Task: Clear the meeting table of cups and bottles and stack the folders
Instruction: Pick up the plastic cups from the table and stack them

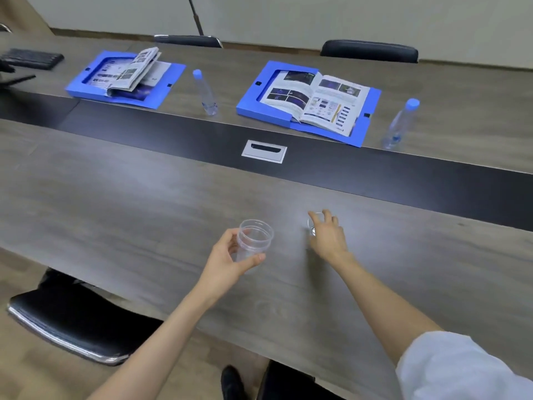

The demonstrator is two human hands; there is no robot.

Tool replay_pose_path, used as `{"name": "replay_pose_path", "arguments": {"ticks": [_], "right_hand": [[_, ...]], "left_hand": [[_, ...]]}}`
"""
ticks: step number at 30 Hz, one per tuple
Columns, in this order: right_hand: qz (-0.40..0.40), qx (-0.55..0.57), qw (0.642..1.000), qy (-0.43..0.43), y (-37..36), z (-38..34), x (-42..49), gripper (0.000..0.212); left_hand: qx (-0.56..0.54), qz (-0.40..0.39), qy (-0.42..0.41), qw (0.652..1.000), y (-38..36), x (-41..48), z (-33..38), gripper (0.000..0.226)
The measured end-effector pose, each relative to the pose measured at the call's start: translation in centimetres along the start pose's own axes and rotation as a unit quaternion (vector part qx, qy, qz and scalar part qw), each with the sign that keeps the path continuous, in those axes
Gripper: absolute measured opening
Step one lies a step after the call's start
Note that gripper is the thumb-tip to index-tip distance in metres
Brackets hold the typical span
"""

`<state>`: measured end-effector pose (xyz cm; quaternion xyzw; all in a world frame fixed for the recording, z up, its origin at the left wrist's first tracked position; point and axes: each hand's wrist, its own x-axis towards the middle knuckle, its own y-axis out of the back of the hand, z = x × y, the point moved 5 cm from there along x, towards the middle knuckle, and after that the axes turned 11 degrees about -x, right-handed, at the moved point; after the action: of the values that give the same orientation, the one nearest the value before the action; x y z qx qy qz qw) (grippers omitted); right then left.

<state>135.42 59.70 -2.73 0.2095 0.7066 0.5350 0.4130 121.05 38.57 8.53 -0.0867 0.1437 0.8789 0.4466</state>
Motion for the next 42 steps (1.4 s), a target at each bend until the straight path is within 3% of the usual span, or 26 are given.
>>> {"name": "replay_pose_path", "arguments": {"ticks": [2, 3, 6, 9, 12, 17, 22, 25, 28, 33, 36, 42], "right_hand": [[0.040, 0.042, 0.998, -0.017, 0.8, 0.3, 0.0, 0.056], [0.081, 0.065, 0.994, -0.018, 3.2, 1.8, -4.2, 0.055], [0.122, 0.179, 0.975, -0.040, 5.7, 1.8, -5.8, 0.059], [0.150, 0.284, 0.946, -0.037, 8.0, 0.6, -7.8, 0.062], [0.232, 0.364, 0.902, -0.015, 13.9, 0.0, -13.1, 0.058], [0.302, 0.329, 0.891, 0.079, 21.8, -2.6, -24.0, 0.056], [0.263, 0.255, 0.923, 0.116, 22.9, -3.6, -30.2, 0.062], [0.206, 0.221, 0.946, 0.120, 22.2, -3.1, -32.4, 0.085], [0.212, 0.208, 0.950, 0.097, 21.9, -1.2, -33.8, 0.095], [0.230, 0.201, 0.952, 0.026, 21.6, 4.8, -34.7, 0.084], [0.225, 0.266, 0.937, -0.024, 19.9, 10.4, -34.0, 0.076], [0.201, 0.231, 0.939, -0.157, 13.6, 26.7, -30.8, 0.061]], "left_hand": [[0.014, -0.001, 0.006, 1.000, 0.2, 0.2, -0.4, 0.051], [0.011, 0.008, -0.018, 1.000, -1.0, -4.1, 1.7, 0.051], [0.001, 0.002, -0.018, 1.000, -1.3, -4.6, 2.1, 0.051], [-0.005, -0.003, -0.015, 1.000, -1.5, -4.3, 1.7, 0.053], [-0.002, -0.026, -0.034, 0.999, -2.3, -6.7, 3.5, 0.057], [-0.030, -0.067, -0.104, 0.992, -3.6, -10.9, 7.3, 0.058], [-0.062, -0.094, -0.138, 0.984, -5.0, -14.7, 9.3, 0.051], [-0.076, -0.101, -0.146, 0.981, -5.9, -16.5, 10.2, 0.045], [-0.083, -0.111, -0.153, 0.979, -7.1, -17.4, 10.9, 0.043], [-0.092, -0.125, -0.155, 0.976, -11.3, -17.3, 11.9, 0.048], [-0.086, -0.138, -0.153, 0.975, -14.9, -17.0, 12.1, 0.050], [-0.071, -0.151, -0.127, 0.978, -25.3, -15.4, 11.4, 0.049]]}}
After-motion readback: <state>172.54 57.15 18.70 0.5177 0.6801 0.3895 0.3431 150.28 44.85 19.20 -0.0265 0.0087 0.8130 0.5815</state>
